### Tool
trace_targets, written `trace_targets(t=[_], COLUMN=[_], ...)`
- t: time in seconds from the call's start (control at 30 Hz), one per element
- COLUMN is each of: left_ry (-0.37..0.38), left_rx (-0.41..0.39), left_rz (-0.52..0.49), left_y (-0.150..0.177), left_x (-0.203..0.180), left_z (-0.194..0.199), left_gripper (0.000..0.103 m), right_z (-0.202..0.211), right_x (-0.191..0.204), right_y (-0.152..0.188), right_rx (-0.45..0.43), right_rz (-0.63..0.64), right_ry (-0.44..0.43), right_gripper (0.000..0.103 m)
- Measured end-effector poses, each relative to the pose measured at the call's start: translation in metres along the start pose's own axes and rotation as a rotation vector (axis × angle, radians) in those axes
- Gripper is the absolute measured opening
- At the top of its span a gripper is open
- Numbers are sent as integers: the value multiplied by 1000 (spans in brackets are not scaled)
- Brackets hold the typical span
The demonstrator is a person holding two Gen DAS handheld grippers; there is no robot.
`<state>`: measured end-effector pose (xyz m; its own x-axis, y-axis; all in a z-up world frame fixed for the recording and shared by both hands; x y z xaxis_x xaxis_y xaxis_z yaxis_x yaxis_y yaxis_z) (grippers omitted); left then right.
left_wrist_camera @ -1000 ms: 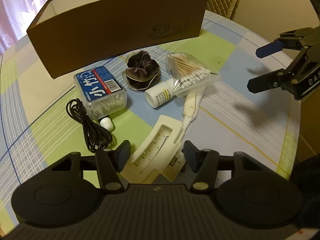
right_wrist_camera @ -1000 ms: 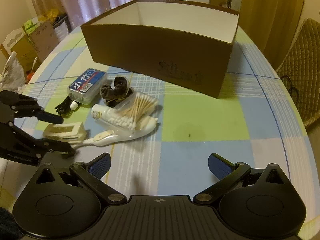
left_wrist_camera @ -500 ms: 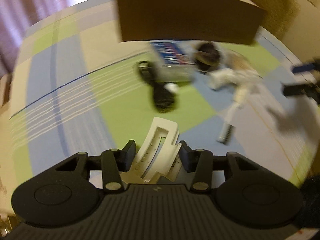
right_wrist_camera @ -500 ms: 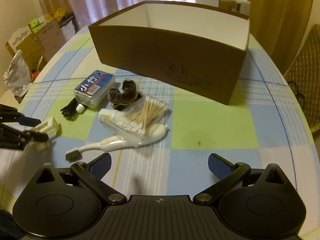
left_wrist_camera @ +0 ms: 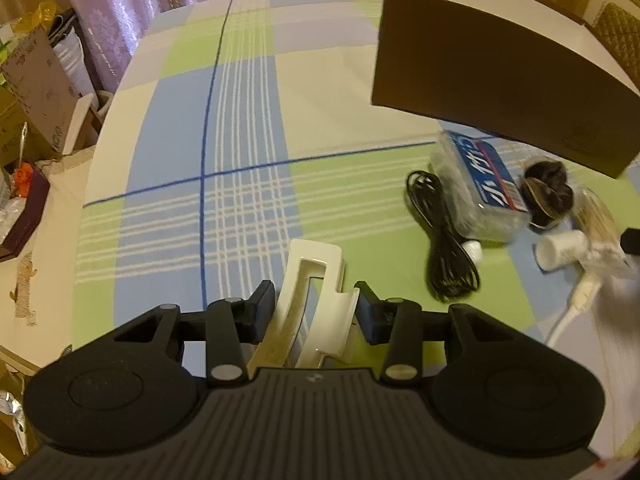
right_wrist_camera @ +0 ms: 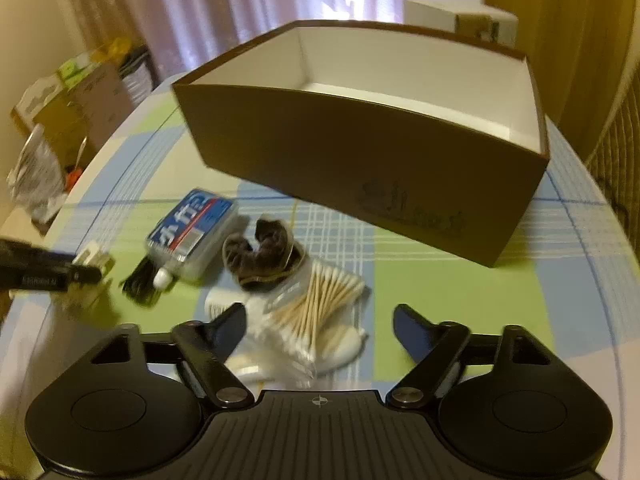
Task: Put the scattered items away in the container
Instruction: 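Grasp the white plastic clip with the left tool while the right tool grasps the cotton swab bag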
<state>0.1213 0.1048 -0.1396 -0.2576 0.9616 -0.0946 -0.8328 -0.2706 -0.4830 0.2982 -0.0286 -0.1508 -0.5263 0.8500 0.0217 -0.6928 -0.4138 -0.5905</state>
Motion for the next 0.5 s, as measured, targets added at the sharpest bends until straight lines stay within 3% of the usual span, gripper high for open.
trace_targets(t=[0.07, 0.2, 0.3, 0.37, 0.5], left_ry=[-10, -19, -22, -19, -14], left_rx=[0, 1, 2, 2, 11], left_rz=[-3, 1, 10, 12, 13], left_y=[-4, -13, -21, -25, -29], left_x=[1, 6, 9, 10, 9], left_z=[-3, -8, -13, -15, -21], left_gripper=[39, 38, 38, 38, 38], right_z=[-10, -27, -37, -44, -52], right_x=[-2, -8, -10, -10, -12], right_y=[-5, -12, -16, -18, -20], right_rx=[21, 71, 100, 121, 144], right_rz=[-55, -139, -158, -163, -166], right_ry=[-10, -25, -31, -29, -28], right_gripper=[61, 53, 44, 33, 25])
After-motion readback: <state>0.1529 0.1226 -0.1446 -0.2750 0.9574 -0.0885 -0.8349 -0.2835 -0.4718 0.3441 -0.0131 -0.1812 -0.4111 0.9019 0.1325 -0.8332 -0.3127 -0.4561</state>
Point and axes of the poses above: each gripper's, at about its wrist camera, not at the fingertips, and z roughly against the way its jaws point, x to its left, y to its underside, the point moved 2 cm from there along -z, roughly the way its jaws point, and after that the axes turned 9 degrees about y, right-handed, at the moved point
